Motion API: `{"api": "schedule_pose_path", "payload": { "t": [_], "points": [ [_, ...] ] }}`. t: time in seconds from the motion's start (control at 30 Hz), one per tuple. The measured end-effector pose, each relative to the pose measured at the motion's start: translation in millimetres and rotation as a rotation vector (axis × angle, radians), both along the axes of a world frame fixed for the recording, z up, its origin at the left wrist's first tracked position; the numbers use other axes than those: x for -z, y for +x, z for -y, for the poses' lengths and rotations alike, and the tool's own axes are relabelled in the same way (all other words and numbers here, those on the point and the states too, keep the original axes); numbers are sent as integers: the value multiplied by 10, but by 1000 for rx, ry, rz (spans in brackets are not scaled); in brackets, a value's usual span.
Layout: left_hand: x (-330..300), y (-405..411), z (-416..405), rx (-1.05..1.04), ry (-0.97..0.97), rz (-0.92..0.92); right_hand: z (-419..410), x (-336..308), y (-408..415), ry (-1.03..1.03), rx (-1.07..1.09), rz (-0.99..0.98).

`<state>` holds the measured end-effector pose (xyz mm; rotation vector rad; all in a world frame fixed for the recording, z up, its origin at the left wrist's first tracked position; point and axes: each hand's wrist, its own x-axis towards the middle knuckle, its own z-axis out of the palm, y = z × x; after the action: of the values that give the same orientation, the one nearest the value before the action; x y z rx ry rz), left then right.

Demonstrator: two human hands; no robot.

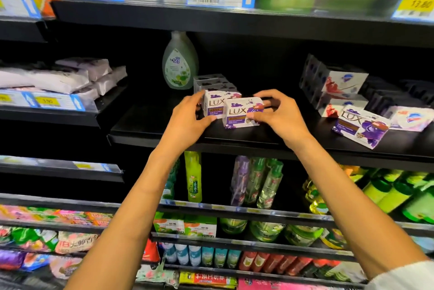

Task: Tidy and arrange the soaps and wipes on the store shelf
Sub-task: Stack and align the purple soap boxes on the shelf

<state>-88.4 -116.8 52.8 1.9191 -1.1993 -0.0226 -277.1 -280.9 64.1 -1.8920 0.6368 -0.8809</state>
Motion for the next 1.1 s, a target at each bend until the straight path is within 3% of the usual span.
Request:
{"api": "schedule_pose_path", "payload": {
  "t": [0.1,0.3,0.43,0.63,1.1],
  "points": [
    [-12,49,166,-39,-10,16,159,5,-198,95,45,72],
    [10,25,196,-117,-122,-12,602,-45,-337,61,149,32],
    [3,-96,95,-72,-167,-54,941,51,-228,46,237,-43],
    [-62,-267,152,-21,-137,-143,1159,143,84,132,220,112],
    [-40,-450,485,113,-120,-250,1781,129,649,64,234,51]
  ]
}}
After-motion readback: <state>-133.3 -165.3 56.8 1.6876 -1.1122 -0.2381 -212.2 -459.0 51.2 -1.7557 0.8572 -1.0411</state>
